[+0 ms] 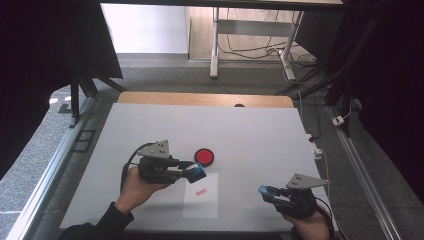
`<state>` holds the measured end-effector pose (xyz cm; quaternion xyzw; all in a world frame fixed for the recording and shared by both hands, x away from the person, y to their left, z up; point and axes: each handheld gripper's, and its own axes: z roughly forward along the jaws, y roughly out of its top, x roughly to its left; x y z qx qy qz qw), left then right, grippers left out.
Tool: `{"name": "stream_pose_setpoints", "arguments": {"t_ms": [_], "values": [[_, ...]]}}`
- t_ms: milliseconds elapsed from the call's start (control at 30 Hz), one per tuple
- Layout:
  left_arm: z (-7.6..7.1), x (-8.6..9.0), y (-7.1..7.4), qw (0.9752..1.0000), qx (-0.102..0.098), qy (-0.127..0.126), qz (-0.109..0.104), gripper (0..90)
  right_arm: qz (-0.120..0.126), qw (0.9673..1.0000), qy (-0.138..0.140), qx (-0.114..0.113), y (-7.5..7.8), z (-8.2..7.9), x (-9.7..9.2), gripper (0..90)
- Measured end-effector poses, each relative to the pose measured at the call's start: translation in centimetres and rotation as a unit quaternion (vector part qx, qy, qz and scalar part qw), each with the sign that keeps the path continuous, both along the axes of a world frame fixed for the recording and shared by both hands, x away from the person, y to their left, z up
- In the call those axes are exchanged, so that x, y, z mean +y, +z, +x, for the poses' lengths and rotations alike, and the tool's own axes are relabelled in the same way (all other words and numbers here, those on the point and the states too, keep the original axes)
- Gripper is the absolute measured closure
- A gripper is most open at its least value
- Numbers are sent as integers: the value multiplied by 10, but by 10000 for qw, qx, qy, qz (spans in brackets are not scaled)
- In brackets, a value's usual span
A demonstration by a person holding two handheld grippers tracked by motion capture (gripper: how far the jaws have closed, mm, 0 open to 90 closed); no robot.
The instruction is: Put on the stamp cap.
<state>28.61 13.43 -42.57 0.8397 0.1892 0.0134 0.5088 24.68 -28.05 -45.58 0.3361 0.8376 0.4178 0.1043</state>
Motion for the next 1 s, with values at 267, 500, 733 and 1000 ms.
{"name": "stream_pose_setpoints", "arguments": {"t_ms": [267, 500, 733, 1000], "values": [[-1, -2, -1, 9998, -36, -188, -34, 706, 218, 9995, 217, -2, 5, 0, 6, 689], [-2, -5, -2, 9996, -56, -275, -18, 706, 328, 9985, 434, -48, 8, 2, 19, 688], [-2, -4, -1, 9994, -98, -327, -66, 706, 332, 9965, 770, -45, 10, 3, 36, 688], [-2, -2, 2, 9988, -154, -421, -172, 706, 573, 9918, 1135, 137, 12, 8, 54, 689]]}}
